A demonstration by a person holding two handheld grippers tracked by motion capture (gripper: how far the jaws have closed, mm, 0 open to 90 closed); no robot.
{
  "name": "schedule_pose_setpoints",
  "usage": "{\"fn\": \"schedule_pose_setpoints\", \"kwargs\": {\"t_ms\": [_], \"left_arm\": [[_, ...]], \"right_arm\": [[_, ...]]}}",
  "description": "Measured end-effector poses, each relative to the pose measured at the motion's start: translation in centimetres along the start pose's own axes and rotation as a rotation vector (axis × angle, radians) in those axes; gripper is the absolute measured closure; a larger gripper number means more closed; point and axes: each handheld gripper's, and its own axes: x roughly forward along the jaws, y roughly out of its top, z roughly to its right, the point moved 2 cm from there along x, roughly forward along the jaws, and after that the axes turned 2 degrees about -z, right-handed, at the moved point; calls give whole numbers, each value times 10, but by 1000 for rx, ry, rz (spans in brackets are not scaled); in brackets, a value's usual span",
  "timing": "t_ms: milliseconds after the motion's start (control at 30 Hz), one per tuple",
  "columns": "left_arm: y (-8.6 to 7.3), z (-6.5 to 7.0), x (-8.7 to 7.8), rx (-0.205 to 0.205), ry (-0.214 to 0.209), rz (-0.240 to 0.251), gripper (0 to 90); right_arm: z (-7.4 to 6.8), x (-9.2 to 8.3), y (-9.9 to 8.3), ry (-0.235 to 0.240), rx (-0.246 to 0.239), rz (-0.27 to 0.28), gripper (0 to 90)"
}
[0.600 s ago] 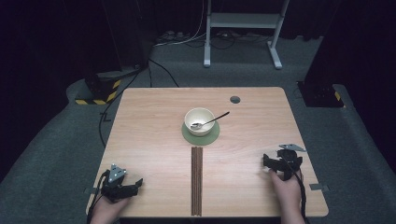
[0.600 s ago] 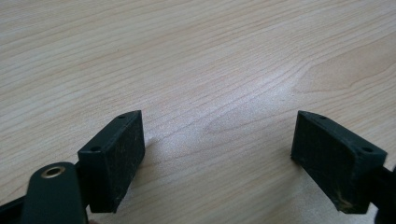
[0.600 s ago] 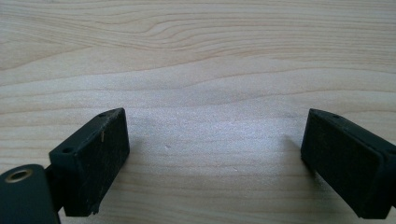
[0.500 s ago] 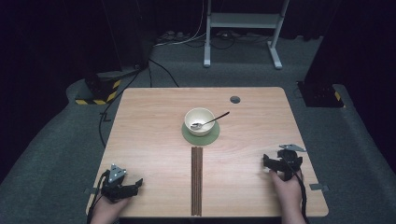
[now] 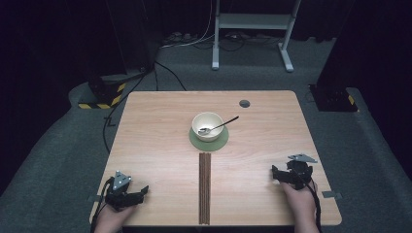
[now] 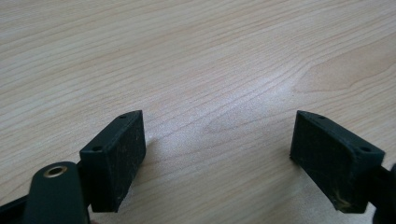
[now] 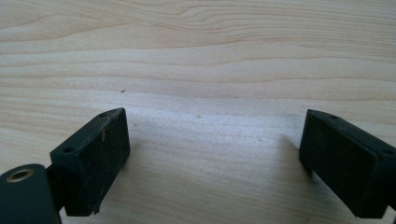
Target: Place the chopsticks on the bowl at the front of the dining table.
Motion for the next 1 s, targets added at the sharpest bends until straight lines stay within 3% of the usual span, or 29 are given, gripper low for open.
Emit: {"fn": "schedule_pose_setpoints", "kwargs": {"t_ms": [67,100,200,233,533,600,833,1000], "left_arm": [[0,0,0,0,0,0,183],[0,0,0,-1,1,-1,183],[0,0,0,0,1,-2,183],[0,0,0,-1,-1,0,183],[0,0,0,-1,1,-1,183],[0,0,0,0,-1,-1,183],[0,0,0,0,-1,-1,183],[0,0,0,3,-3,-2,183]], "right_arm": [[-4,-4,-2,18,-9,-9,111],[-5,-6,-3,23,-37,-12,112],[-14,-8,-7,22,-63,11,118],[-16,-11,-7,54,-78,-11,123],[-38,-15,-7,122,-122,-10,122],[-49,-18,-5,162,-138,11,113],[-69,-23,-3,203,-212,61,113],[-91,-26,-4,244,-249,63,111]]}}
